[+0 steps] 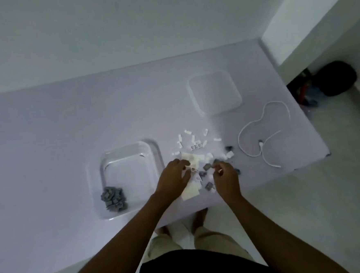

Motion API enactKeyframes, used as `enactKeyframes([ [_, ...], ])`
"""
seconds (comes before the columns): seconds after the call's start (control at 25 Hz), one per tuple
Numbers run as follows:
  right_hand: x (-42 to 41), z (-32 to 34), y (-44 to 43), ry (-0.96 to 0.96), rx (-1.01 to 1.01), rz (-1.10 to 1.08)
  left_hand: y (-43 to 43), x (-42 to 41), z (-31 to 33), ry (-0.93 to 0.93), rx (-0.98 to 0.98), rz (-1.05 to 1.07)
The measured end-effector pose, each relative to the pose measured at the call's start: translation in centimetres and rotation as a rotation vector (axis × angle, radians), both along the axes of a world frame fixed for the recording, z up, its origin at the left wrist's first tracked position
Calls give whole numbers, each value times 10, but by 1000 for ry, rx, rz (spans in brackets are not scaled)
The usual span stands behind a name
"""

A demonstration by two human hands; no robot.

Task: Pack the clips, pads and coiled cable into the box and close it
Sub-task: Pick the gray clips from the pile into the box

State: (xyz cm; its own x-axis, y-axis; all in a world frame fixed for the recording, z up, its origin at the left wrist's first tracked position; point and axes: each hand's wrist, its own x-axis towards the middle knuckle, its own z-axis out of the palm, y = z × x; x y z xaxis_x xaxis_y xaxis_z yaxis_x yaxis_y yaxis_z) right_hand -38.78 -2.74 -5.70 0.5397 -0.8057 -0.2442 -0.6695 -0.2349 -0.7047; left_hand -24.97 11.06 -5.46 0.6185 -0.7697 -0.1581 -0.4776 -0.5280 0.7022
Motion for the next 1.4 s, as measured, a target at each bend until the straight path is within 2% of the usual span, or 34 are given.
enactKeyframes([
  [0.08, -34, -13, -21, 72, -42, -51, -21, -25, -15, -32, 59, -128],
  [0.16, -59, -24, -38, 150, -87, -68, -35, -41, -28, -67, 86, -153],
  [0.52, -80, -60, -85, 138, -100, 149, -77, -63, -62, -279, 334, -36],
  [0.64, -76, -67, -94, 101, -121, 210, -83, -64, -57, -227, 286, 24],
  [0.72, -69, -59, -95, 22, 49, 91, -87, -60, -44, -25, 152, 139],
  [0.8, -59, -45, -101, -169, 471, -201, -90, -52, -32, 231, 1, 320],
  [0.88, -54, -33, -107, -401, 907, -408, -92, -43, -23, 580, -111, 486],
  [0.92, -52, -28, -109, -464, 1034, -441, -93, -39, -23, 708, -136, 529],
  [0.96, -49, -25, -111, -462, 1079, -442, -94, -35, -23, 756, -114, 533],
  [1.0, -45, -25, -113, -432, 1063, -420, -96, -34, -22, 726, -59, 506],
  [1.04, -40, -29, -114, -352, 948, -362, -99, -35, -24, 633, 18, 455],
  [1.16, -29, -49, -116, -108, 303, 21, -110, -40, -29, 338, 227, 246],
  [1.2, -26, -53, -116, -54, 161, 140, -113, -42, -30, 269, 263, 199],
  [1.4, -16, -61, -109, 85, 13, 396, -124, -50, -32, 27, 310, 167],
])
